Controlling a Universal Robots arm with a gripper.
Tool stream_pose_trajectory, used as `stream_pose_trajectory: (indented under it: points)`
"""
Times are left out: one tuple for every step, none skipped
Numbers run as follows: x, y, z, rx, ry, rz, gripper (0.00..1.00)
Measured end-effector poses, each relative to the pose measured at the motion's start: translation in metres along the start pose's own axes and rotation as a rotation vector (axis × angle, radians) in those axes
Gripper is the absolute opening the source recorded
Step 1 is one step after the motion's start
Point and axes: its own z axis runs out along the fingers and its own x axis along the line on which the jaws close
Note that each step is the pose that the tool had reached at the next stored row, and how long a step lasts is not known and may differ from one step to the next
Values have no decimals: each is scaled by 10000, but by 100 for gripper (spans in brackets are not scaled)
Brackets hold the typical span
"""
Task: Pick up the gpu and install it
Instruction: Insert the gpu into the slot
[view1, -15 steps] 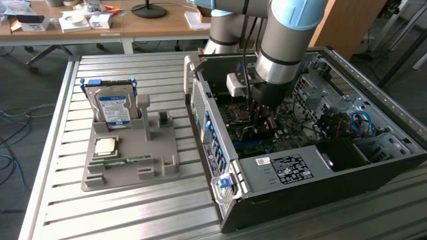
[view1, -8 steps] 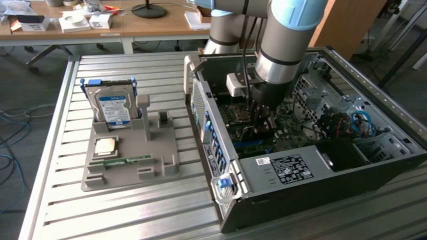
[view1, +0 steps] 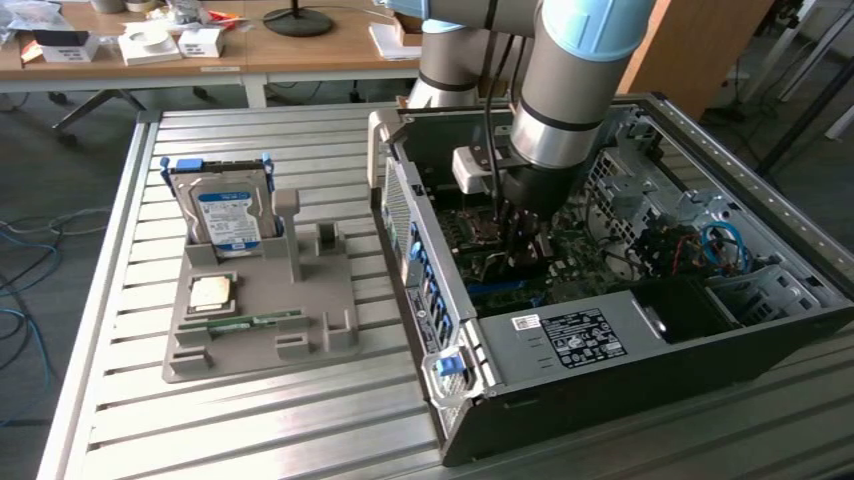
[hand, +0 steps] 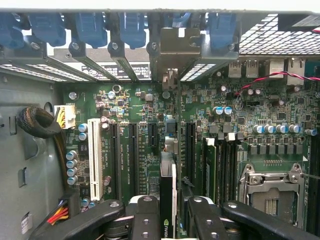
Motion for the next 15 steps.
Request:
stream_pose_trajectory:
  points:
    - [0, 0, 1, -1, -1, 0, 26]
    - [0, 0, 1, -1, -1, 0, 26]
    - [0, 0, 1, -1, -1, -1, 26]
    - [0, 0, 1, -1, 0, 0, 26]
    - [0, 1, 1, -1, 0, 0, 26]
    - [0, 2, 1, -1, 0, 0, 26]
    - [0, 4, 1, 1, -1, 2, 26]
    - [0, 4, 1, 0, -1, 1, 26]
    - [0, 4, 1, -1, -2, 1, 26]
    - [0, 4, 1, 0, -5, 0, 26]
    - [0, 4, -1, 0, -7, 1, 26]
    - [0, 4, -3, 1, -10, 0, 26]
    - [0, 4, -7, 0, -10, 0, 26]
    - [0, 4, -12, -1, -11, 1, 26]
    - [0, 4, -12, 0, -15, 1, 26]
